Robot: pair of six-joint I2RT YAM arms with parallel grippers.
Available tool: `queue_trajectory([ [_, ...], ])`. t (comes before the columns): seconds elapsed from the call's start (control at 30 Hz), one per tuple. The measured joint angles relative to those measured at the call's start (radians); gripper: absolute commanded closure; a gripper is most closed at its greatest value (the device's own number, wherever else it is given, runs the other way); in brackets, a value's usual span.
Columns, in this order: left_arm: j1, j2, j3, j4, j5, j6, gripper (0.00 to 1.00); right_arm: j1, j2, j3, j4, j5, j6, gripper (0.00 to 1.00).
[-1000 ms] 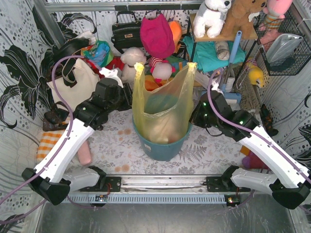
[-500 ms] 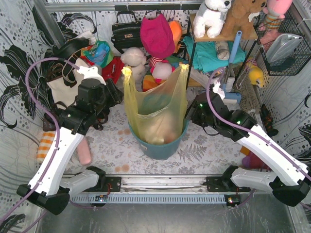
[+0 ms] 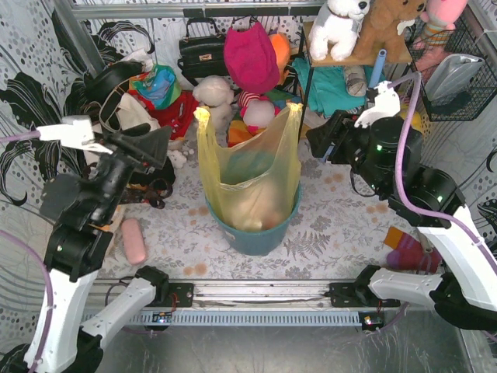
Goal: Tie the trash bag
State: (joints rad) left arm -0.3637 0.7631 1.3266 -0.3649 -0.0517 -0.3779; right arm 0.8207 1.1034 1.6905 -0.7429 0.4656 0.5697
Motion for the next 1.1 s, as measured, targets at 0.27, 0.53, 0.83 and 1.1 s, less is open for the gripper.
queue_trajectory([
  [0.27, 0.0, -0.031, -0.01, 0.254, 0.287, 0.036, 0.25, 0.0, 0.018, 0.066, 0.175, -0.219, -0.256, 0.33],
  [0.53, 0.0, 0.122, 0.039, 0.416, 0.576, -0.045, 0.29, 0.0, 0.069, 0.132, 0.248, -0.355, -0.336, 0.41],
  [0.83, -0.122, 0.359, 0.281, 0.504, 0.748, -0.197, 0.35, 0.0, 0.091, 0.135, 0.266, -0.353, -0.374, 0.57],
  [1.1, -0.445, 0.497, 0.475, 0.283, 0.614, 0.001, 0.35, 0.0, 0.065, 0.133, 0.279, -0.353, -0.377, 0.65],
])
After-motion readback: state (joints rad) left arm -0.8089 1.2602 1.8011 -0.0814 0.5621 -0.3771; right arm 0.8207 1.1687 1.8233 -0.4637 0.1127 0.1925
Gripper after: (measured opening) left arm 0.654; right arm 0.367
